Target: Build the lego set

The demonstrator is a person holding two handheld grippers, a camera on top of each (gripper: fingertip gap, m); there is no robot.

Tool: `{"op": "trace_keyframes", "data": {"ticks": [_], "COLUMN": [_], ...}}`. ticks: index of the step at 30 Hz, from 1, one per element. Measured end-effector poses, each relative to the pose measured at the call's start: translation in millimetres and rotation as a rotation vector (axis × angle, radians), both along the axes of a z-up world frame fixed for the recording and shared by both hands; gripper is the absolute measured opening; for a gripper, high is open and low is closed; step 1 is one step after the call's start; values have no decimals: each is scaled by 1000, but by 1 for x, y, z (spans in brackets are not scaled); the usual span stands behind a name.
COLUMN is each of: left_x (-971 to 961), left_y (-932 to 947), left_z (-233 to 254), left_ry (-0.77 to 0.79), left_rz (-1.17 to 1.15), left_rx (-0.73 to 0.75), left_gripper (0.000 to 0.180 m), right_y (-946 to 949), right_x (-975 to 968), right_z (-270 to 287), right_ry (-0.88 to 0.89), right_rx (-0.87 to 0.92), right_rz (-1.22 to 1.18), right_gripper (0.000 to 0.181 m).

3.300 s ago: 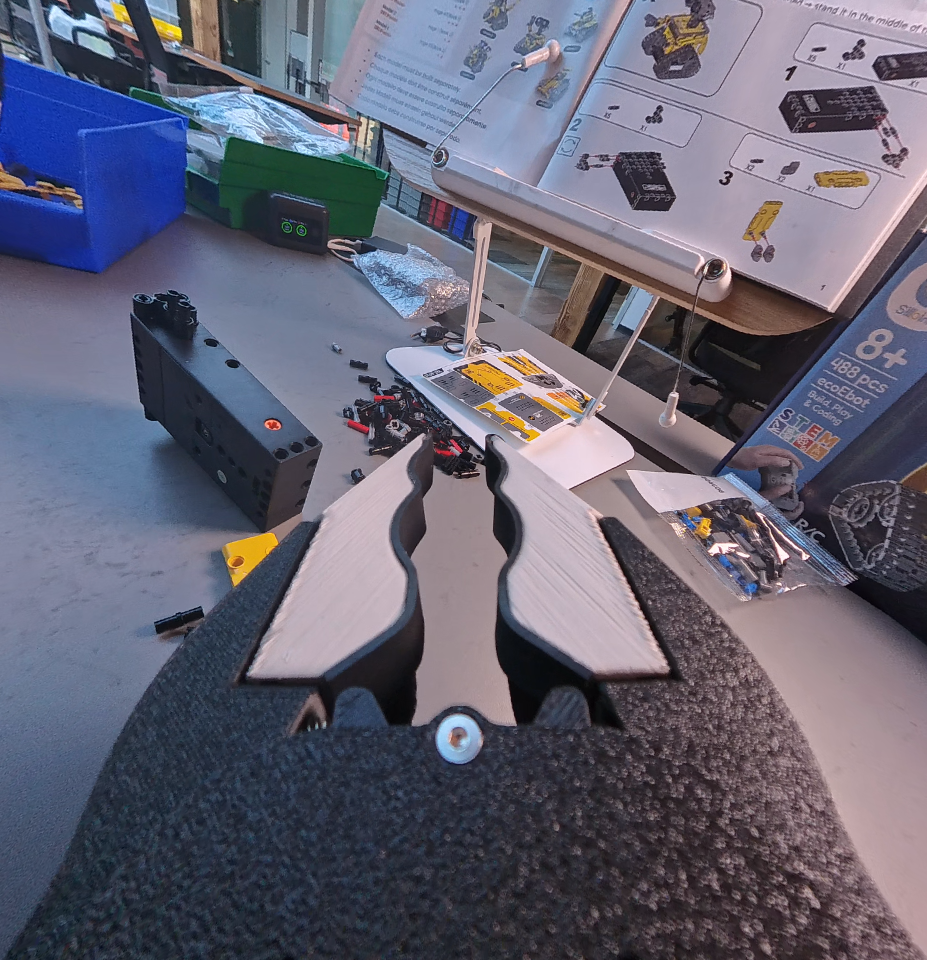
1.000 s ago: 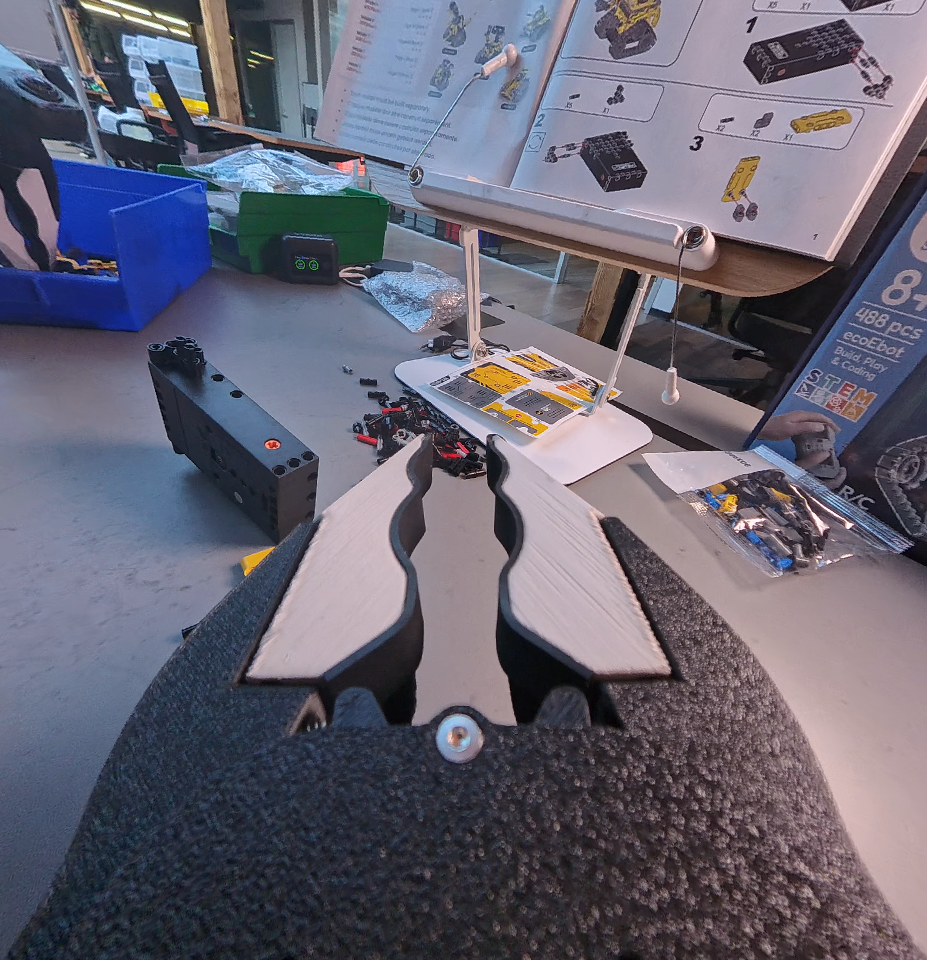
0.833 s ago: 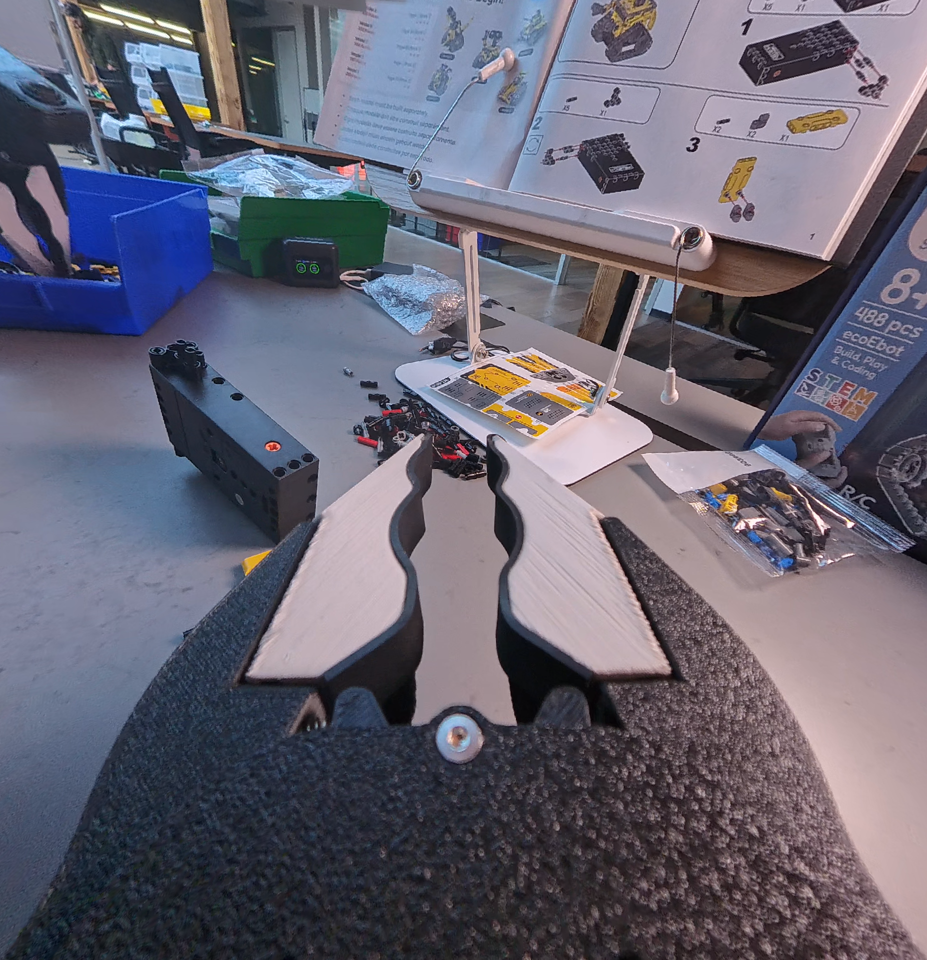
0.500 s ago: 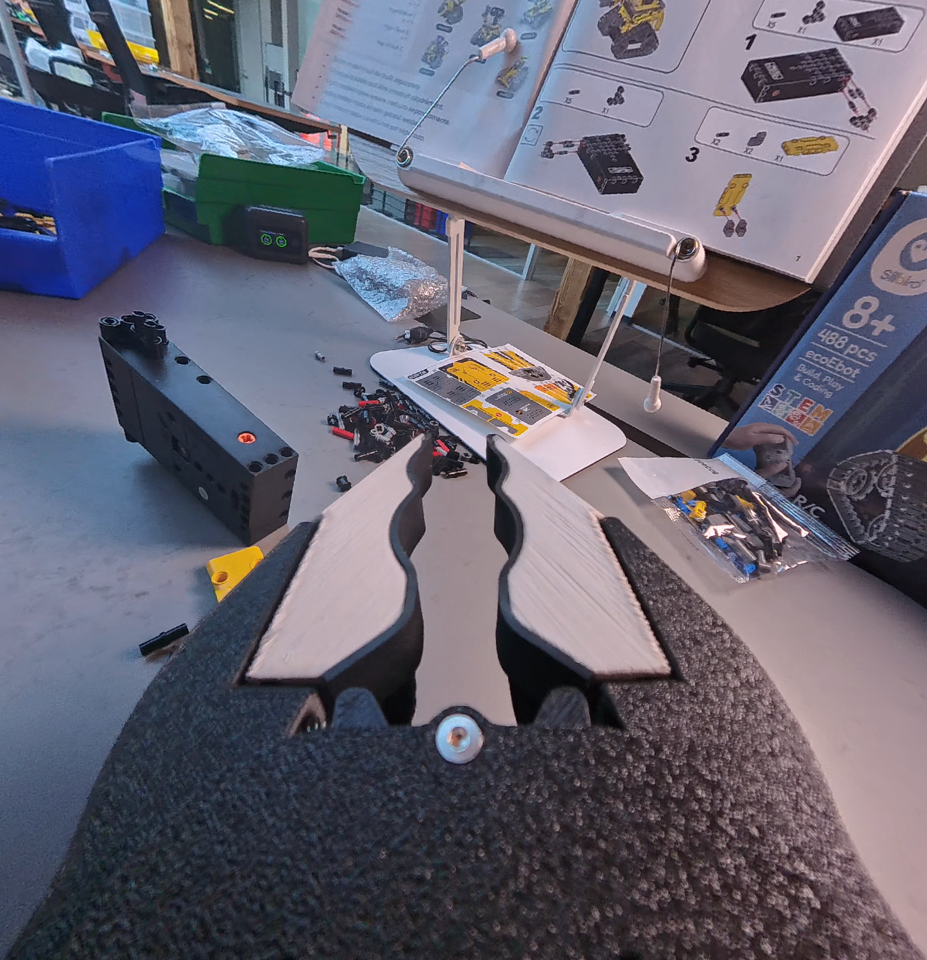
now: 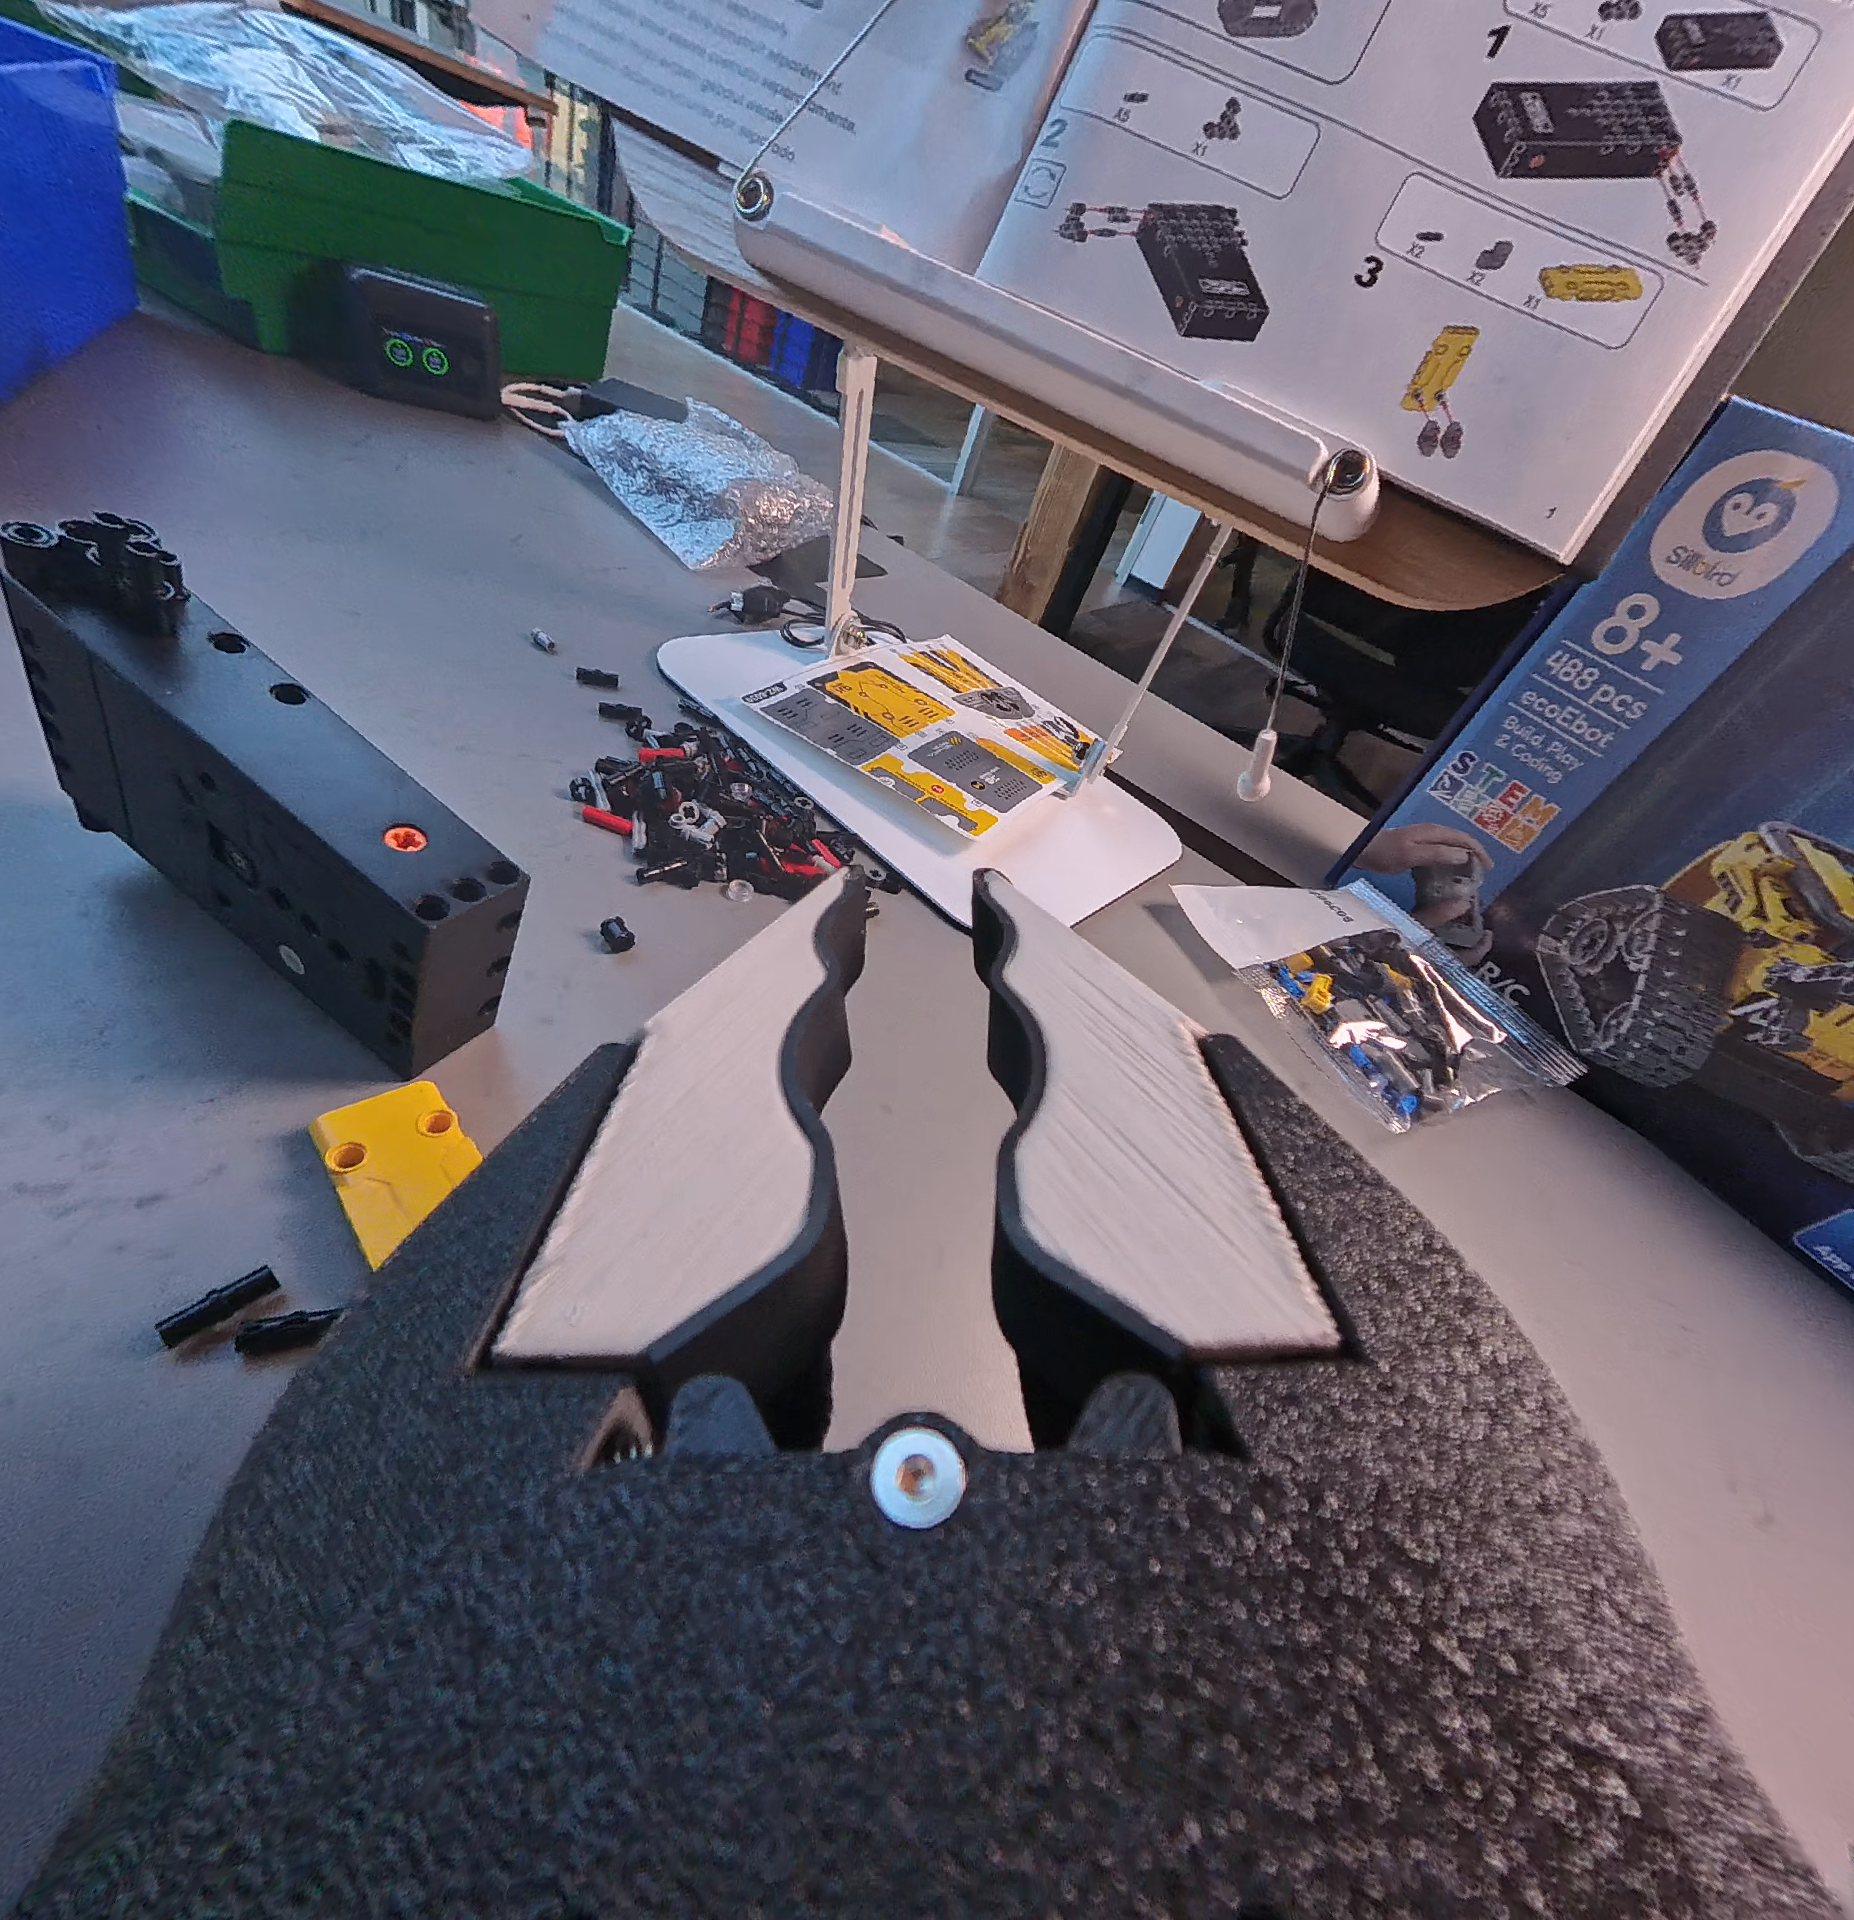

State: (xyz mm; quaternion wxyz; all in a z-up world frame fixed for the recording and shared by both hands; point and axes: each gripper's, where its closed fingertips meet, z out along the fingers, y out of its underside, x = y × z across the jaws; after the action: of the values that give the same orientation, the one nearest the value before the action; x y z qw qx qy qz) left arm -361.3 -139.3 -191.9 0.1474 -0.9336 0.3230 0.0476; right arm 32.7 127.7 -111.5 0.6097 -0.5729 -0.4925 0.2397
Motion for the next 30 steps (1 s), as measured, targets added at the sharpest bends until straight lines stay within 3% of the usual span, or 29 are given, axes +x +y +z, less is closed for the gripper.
{"op": "trace_keyframes", "data": {"ticks": [11, 23, 30], "left_x": [-38, -76, -78], "left_y": [1, -5, -19], "left_z": [58, 55, 53], "left_ry": [-126, 61, 68], "left_rz": [104, 172, 198], "left_rx": [300, 291, 217], "left_gripper": [12, 22, 26], "right_y": [4, 4, 4], "right_x": [0, 0, 0], "right_z": [0, 1, 1], "right_ry": [4, 11, 9], "right_rx": [-12, -6, -4], "right_rz": [-13, -8, -6], "right_gripper": [18, 18, 18]}}
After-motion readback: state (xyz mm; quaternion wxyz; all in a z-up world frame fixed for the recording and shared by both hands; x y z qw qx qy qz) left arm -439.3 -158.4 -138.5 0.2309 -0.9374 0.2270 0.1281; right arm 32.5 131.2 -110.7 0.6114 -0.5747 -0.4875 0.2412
